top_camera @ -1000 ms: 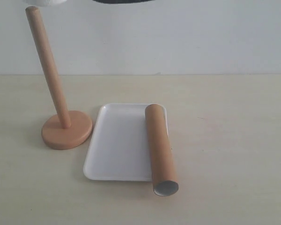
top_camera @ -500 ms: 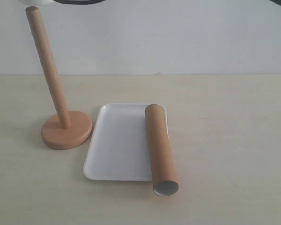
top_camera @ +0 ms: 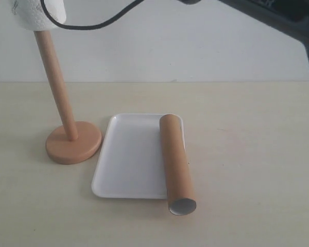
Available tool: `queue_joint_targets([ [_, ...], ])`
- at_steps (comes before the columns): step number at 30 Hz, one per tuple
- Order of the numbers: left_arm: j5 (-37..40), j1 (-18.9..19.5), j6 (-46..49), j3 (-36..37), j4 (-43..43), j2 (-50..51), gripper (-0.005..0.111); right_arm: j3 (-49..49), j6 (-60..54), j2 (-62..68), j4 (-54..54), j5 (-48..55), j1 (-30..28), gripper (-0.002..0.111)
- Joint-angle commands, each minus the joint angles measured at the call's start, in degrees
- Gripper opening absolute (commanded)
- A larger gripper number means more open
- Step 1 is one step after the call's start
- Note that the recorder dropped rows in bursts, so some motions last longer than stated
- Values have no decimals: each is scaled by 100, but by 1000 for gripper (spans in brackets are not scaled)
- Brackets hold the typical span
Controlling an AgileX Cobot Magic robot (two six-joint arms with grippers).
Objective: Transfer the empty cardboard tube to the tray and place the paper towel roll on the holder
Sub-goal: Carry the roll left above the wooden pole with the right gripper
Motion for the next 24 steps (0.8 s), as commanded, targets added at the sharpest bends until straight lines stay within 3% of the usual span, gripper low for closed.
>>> queue_joint_targets([
  [1, 5, -29, 14, 20, -47, -18, 4, -82, -107, 47, 23, 46, -12, 0],
  [24, 5, -29, 14, 20, -47, -18, 4, -71, -93, 661, 30, -100, -70, 0],
])
